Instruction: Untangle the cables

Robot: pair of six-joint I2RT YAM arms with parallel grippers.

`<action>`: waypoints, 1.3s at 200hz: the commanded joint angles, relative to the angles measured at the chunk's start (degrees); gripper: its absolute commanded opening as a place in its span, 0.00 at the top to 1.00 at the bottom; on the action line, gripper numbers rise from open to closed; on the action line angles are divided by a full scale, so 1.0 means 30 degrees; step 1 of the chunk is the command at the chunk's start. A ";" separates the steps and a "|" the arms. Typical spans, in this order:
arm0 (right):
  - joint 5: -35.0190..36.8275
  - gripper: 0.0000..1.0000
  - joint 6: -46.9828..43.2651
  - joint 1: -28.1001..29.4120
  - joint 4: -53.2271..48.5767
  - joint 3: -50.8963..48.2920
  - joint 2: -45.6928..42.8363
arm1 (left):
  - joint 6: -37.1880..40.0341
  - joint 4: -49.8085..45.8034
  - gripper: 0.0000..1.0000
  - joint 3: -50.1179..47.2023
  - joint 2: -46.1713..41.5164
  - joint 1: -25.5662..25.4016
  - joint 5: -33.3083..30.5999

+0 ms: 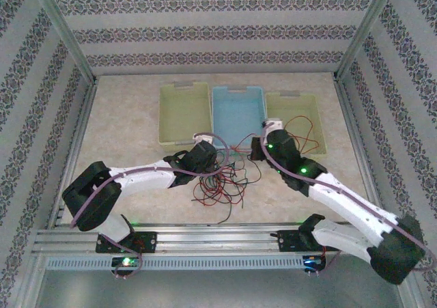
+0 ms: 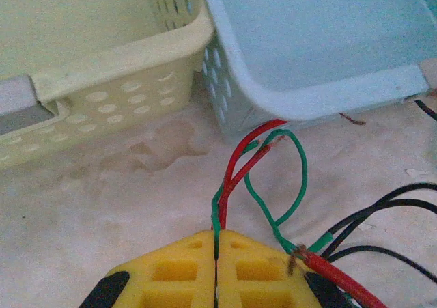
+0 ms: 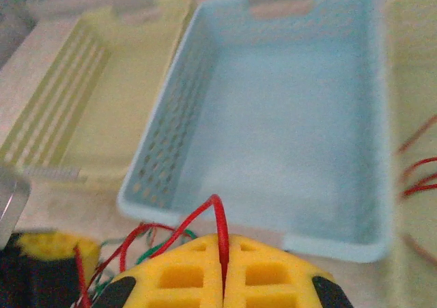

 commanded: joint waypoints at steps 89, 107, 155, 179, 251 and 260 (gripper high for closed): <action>0.0267 1.00 -0.1387 -0.9604 -0.2444 0.3692 -0.5167 | -0.0907 -0.0897 0.96 -0.0033 0.0337 0.0462 -0.0824; 0.0916 1.00 -0.1816 -1.0075 -0.2304 0.4592 -0.5044 | -0.0991 -0.1141 0.98 -0.0010 0.0336 0.0492 -0.0983; 0.2366 1.00 -0.2032 -1.0202 -0.2427 0.5084 -0.5989 | -0.1936 -0.1137 1.00 -0.0551 0.0228 0.1138 -0.0681; 0.2543 1.00 -0.1854 -1.0183 -0.3202 0.4588 -0.6933 | -0.2370 -0.0573 1.00 -0.1100 -0.0034 0.1471 -0.0338; -0.1690 1.00 -0.0503 -0.9718 -0.5739 0.1620 -0.8571 | -0.2636 -0.0972 1.00 -0.0964 -0.0166 0.1546 -0.1173; -0.0463 1.00 -0.0616 -0.9779 -0.5855 0.1739 -0.8830 | -0.3189 -0.1815 1.00 -0.0827 -0.0067 0.1596 -0.1972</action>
